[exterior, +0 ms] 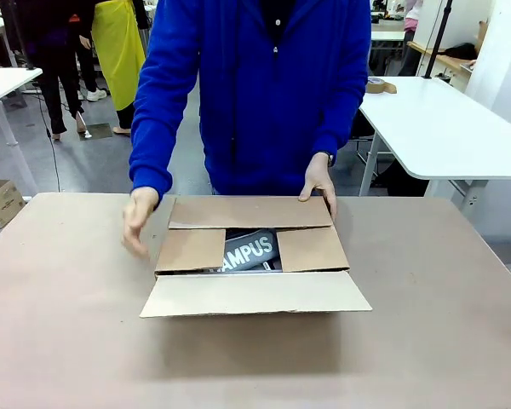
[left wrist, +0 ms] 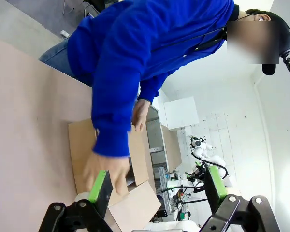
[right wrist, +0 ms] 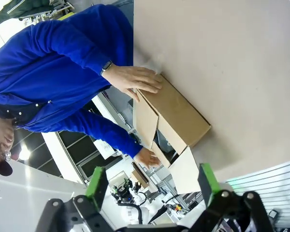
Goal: Pack the gift set into the box.
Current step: Press and hold the closed box until the human finishes sealing it.
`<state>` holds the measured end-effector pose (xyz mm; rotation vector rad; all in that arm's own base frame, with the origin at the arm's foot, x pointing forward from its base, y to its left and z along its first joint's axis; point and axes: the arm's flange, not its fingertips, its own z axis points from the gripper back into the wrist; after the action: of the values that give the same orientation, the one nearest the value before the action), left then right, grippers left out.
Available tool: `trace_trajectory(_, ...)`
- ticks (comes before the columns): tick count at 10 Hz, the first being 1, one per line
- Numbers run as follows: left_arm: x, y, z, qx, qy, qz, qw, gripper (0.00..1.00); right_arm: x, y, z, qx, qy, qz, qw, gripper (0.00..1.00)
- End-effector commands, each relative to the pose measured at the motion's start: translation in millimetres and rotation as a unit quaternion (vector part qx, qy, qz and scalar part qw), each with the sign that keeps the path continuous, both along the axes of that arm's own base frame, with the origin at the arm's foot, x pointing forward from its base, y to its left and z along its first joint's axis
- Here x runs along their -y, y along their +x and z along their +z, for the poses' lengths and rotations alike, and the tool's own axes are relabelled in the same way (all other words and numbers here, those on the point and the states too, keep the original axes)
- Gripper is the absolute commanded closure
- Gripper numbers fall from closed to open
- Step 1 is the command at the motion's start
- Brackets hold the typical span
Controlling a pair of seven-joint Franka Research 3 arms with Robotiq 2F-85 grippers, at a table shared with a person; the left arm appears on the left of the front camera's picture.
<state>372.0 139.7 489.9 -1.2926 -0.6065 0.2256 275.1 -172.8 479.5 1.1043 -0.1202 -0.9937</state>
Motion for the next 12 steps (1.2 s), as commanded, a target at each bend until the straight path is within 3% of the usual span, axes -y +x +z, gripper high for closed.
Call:
trace_trajectory(1,1.2,-2.5,-0.3,-0.001,-0.003,-0.003,1.000,0.00,-1.3,1.2,0.0,0.017,0.005,0.002,1.000,0.00)
trace_trajectory(12,1.2,-2.5,-0.3,-0.001,-0.003,-0.003,1.000,0.00,-1.3,1.2,0.0,0.017,0.005,0.002,1.000,0.00)
